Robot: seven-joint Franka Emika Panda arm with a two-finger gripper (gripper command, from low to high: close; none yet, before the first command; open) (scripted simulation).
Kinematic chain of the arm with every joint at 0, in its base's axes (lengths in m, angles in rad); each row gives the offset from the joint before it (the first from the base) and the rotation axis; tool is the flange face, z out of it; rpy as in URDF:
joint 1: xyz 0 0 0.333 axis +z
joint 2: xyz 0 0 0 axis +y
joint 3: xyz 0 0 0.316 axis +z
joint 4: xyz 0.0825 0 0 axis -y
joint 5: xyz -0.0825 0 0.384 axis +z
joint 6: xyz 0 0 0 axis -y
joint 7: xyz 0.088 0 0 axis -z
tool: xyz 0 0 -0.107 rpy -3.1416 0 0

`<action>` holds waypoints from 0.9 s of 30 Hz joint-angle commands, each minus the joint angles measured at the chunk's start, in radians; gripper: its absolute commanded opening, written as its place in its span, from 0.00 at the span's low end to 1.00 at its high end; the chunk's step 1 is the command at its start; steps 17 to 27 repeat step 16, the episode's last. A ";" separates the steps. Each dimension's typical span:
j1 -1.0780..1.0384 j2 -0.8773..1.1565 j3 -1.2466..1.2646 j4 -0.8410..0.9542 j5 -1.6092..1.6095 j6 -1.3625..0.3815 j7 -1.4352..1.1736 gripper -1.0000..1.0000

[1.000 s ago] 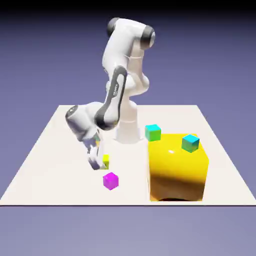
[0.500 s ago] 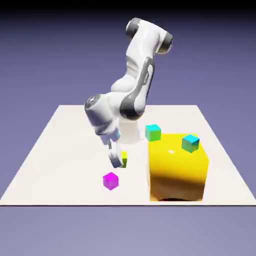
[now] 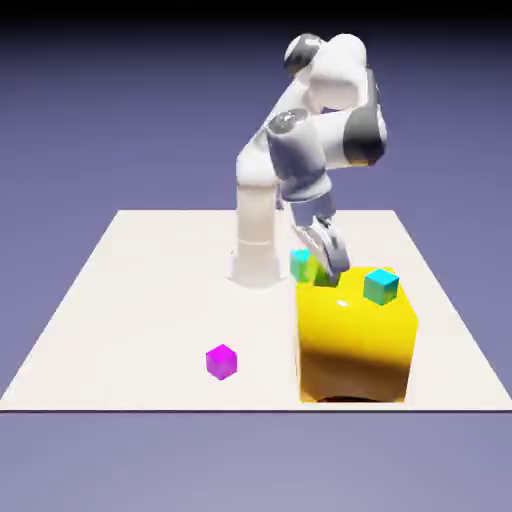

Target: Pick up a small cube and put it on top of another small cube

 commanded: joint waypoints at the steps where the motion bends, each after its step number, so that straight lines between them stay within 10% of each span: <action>1: 0.036 0.011 -0.026 0.014 0.002 -0.015 0.012 0.00; 12: 0.171 -0.010 0.045 -0.174 0.188 -0.041 -0.023 0.00; 13: 0.171 -0.010 0.045 -0.174 0.188 -0.041 -0.023 1.00; 27: 0.188 -0.019 -0.027 -0.131 0.146 -0.103 -0.001 1.00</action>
